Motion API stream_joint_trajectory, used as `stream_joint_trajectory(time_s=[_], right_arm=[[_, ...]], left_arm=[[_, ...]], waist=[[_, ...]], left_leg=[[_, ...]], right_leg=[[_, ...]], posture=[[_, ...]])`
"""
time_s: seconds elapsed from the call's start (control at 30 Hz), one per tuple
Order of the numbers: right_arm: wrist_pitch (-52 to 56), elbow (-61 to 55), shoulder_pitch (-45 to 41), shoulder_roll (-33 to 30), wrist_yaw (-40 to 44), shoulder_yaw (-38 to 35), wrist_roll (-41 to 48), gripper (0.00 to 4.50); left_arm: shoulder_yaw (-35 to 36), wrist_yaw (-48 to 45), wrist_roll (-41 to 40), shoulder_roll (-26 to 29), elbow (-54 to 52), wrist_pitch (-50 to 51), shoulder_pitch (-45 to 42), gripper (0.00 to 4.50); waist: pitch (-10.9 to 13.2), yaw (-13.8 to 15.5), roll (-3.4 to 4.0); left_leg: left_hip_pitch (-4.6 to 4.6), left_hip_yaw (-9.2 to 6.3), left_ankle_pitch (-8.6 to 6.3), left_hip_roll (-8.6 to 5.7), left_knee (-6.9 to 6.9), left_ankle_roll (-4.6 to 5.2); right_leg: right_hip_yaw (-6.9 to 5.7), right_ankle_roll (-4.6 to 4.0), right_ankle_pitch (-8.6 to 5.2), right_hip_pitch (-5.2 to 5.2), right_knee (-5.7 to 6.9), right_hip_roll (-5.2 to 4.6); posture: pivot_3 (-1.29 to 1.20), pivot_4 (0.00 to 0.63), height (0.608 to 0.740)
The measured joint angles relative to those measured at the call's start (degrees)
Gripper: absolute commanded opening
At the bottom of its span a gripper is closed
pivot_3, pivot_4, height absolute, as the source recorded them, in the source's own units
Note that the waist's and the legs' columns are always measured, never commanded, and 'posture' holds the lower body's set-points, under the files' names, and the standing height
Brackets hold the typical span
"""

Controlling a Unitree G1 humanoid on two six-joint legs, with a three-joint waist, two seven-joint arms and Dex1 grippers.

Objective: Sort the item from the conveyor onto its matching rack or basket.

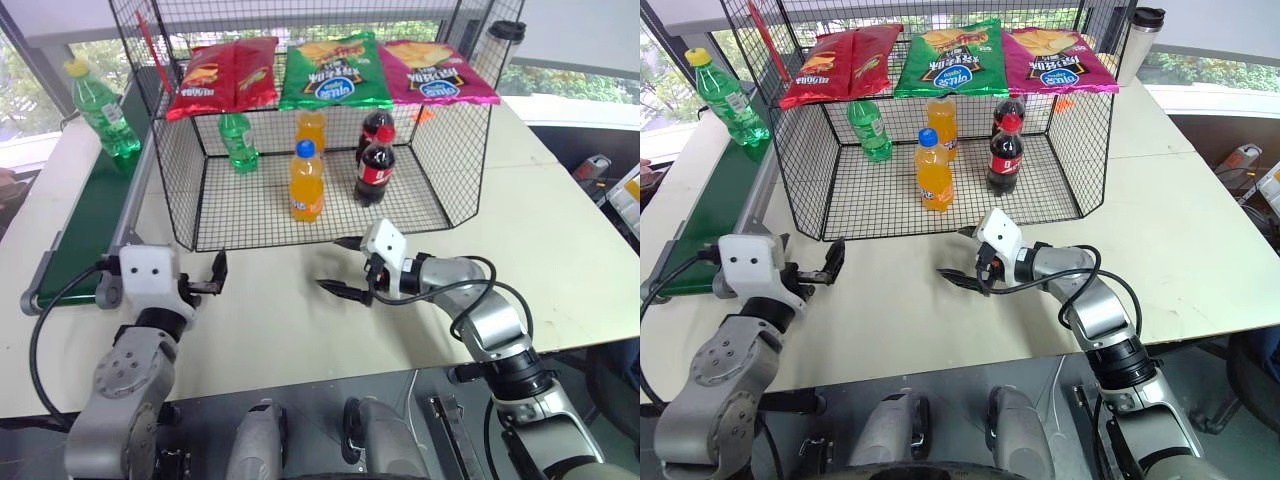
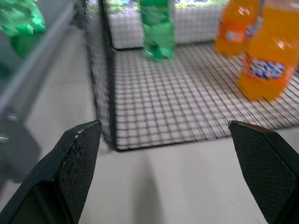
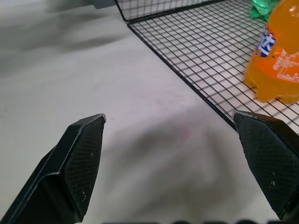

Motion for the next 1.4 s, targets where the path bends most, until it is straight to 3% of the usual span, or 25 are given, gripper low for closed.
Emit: stream_joint_trajectory(time_s=[0.3, 0.43, 0.73, 1.4], right_arm=[[0.9, -1.0, 0.0, -0.3, 0.2, 0.0, 0.6, 4.5], [1.1, -1.1, 0.0, -0.3, 0.7, 0.0, 1.6, 4.5], [2.1, -7.4, 1.1, -0.4, 4.8, -2.2, 10.5, 4.5], [4.1, -10.1, -1.7, -0.4, 4.4, -2.0, 12.8, 4.5]], left_arm=[[4.6, 1.6, 0.8, -1.1, -0.3, -1.9, 3.2, 4.47], [11.2, 5.3, 2.5, -1.8, 0.7, -4.8, 0.2, 4.47], [19.9, 5.7, 1.6, -0.4, 5.4, -5.4, -1.2, 4.47], [22.0, 4.4, -0.1, 4.8, 11.7, -3.8, -7.7, 4.47]], waist=[[0.0, 0.0, 0.0], [0.0, 0.0, 0.0], [0.0, 0.1, 0.0], [0.0, 0.0, 0.0]], left_leg=[[0.0, 0.0, 0.0, 0.0, 0.0, 0.0], [0.0, -0.01, 0.0, 0.0, 0.0, 0.0], [0.0, -0.01, 0.0, 0.0, 0.0, 0.0], [0.0, 0.01, -0.01, 0.0, -0.01, 0.0]], right_leg=[[0.0, -0.04, -0.02, 0.0, -0.02, 0.0], [-0.01, -0.02, -0.01, 0.0, 0.0, 0.01], [-0.02, -0.03, -0.02, 0.02, -0.03, -0.01], [-0.01, 0.09, 0.06, 0.01, -0.02, -0.01]], posture=[[0.0, 0.15, 0.74], [0.0, 0.15, 0.74], [0.0, 0.15, 0.74], [0.0, 0.15, 0.74]])
